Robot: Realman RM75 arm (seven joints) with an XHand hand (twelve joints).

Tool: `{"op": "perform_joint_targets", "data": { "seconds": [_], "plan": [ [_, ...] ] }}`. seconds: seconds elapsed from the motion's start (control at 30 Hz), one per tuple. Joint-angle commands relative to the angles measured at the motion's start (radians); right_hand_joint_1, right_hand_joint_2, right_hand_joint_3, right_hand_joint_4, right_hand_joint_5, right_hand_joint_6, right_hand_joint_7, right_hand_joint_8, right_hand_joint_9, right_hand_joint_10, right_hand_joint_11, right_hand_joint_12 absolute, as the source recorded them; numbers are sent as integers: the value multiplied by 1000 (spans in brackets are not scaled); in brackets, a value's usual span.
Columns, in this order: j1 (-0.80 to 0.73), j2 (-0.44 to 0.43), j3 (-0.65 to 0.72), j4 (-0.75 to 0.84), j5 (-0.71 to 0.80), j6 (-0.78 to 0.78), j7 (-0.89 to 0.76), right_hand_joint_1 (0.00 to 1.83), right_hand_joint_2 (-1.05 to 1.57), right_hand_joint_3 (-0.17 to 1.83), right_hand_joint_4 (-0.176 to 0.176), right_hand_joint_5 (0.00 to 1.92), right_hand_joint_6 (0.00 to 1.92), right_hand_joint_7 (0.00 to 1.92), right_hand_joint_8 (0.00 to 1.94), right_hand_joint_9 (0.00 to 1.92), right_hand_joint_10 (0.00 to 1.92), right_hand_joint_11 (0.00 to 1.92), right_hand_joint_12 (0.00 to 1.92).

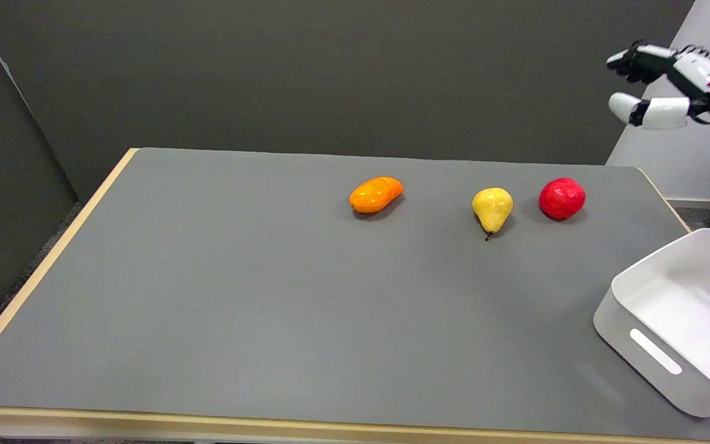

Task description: Pick up tomato.

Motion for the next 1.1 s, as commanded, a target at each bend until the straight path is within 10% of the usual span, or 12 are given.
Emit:
{"op": "perform_joint_targets", "data": {
  "seconds": [0.03, 1.1],
  "plan": [
    [21, 56, -226, -167, -2, -394, -4, 432, 646, 968, 70, 274, 562, 378, 462, 326, 806, 164, 1277],
    [121, 0, -267, -208, 0, -423, -34, 420, 636, 964, 62, 267, 548, 365, 452, 310, 799, 155, 1267]
  ]
}}
